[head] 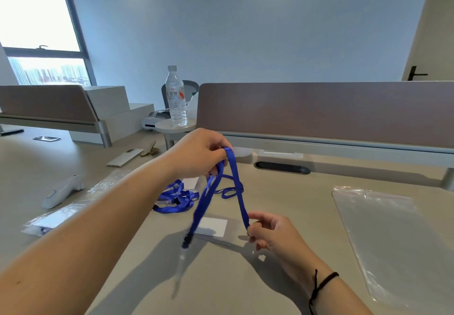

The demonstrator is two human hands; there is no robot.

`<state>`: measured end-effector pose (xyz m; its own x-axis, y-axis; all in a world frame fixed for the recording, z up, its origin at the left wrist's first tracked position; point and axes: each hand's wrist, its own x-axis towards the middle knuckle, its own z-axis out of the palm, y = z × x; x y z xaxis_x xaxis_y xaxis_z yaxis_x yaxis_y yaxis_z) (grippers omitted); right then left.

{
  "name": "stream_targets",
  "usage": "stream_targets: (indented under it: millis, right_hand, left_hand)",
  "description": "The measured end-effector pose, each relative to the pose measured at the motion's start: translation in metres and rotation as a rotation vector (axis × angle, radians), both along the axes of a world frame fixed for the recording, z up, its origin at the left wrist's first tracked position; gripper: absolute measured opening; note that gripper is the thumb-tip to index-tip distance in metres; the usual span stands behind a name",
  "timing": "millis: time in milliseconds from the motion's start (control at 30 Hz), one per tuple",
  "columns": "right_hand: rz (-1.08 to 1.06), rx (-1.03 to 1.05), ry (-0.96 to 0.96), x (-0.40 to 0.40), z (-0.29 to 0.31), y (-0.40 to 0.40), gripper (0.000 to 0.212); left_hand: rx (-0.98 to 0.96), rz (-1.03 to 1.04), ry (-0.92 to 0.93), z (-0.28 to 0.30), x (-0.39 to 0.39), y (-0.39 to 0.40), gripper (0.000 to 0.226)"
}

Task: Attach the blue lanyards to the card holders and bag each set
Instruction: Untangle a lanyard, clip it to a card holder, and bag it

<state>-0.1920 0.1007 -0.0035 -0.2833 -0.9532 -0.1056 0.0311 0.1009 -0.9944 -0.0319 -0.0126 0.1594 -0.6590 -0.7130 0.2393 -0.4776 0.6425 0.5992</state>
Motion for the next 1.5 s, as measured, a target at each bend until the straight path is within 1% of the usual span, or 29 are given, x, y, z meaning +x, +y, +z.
stream_targets:
  millis: [67,133,300,367,433,500,533,567,633,700,767,867,967,1033,1100,1167,1233,1300,1367,1433,1500]
  right_hand:
    - [0.041,-0.014,-0.042,0.003,0.001,0.003,0.027]
    - [0.106,-0.014,-0.147,0.006,0.002,0.005,0.027]
    - [0.309,0.046,-0.354,0.003,-0.002,0.008,0.026]
    - [0.330,0.040,-0.462,0.003,-0.001,0.009,0.024]
    - [0.286,0.019,-0.584,0.005,-0.002,0.007,0.025]
    - [0.237,-0.020,-0.678,0.008,-0.003,0.005,0.041]
    - [0.220,-0.044,-0.681,0.010,-0.003,0.004,0.041]
    - [0.202,-0.062,-0.656,0.012,-0.002,0.005,0.029]
    - [0.175,-0.092,-0.627,0.013,0.001,0.007,0.015]
    - [0.172,-0.110,-0.696,0.011,0.003,0.009,0.016]
    - [0.145,-0.117,-0.749,0.006,0.003,0.011,0.024]
    - [0.035,-0.099,-0.719,-0.001,0.004,0.010,0.031]
    - [-0.030,-0.058,-0.610,-0.009,0.001,0.013,0.023]
    - [-0.017,-0.014,-0.496,-0.009,-0.003,0.020,0.017]
    - [-0.007,0.041,-0.359,-0.004,-0.005,0.030,0.016]
    - [-0.022,0.065,-0.171,0.001,-0.007,0.042,0.013]
    - [-0.022,0.075,0.097,0.005,-0.010,0.053,0.004]
    - [0.013,0.086,0.361,0.009,-0.013,0.062,0.007]
    - [0.068,0.095,0.576,0.014,-0.016,0.071,0.008]
    - [0.086,0.088,0.687,0.021,-0.021,0.078,0.008]
    - [0.067,0.067,0.723,0.025,-0.025,0.085,0.008]
  left_hand:
    - [0.016,-0.031,-0.025,0.008,-0.003,0.011,0.019]
    - [0.023,-0.046,-0.045,0.015,-0.005,0.021,0.017]
    - [0.042,-0.099,0.006,0.029,-0.005,0.041,0.017]
    - [0.036,-0.105,0.028,0.034,-0.005,0.046,0.017]
    - [0.064,-0.110,0.065,0.038,-0.005,0.050,0.017]
    - [0.096,-0.115,0.089,0.041,-0.005,0.053,0.018]
    - [0.095,-0.115,0.089,0.042,-0.005,0.054,0.018]
    - [0.085,-0.112,0.087,0.043,-0.005,0.054,0.018]
    - [0.060,-0.103,0.087,0.045,-0.006,0.054,0.018]
    - [0.062,-0.096,0.104,0.045,-0.004,0.054,0.016]
    - [0.091,-0.085,0.128,0.041,0.002,0.052,0.016]
    - [0.127,-0.036,0.145,0.024,0.023,0.043,0.017]
    - [0.217,0.054,0.142,-0.013,0.051,0.030,0.019]
    - [0.308,0.108,0.128,-0.044,0.069,0.022,0.019]
    - [0.390,0.130,0.124,-0.076,0.087,0.018,0.019]
    - [0.414,0.140,0.086,-0.104,0.104,0.016,0.020]
    - [0.417,0.125,0.010,-0.127,0.118,0.015,0.020]
    - [0.407,0.100,-0.059,-0.144,0.127,0.014,0.021]
    - [0.370,0.072,-0.096,-0.157,0.132,0.015,0.024]
    - [0.322,0.048,-0.131,-0.165,0.136,0.017,0.022]
    - [0.263,0.018,-0.150,-0.172,0.142,0.018,0.019]
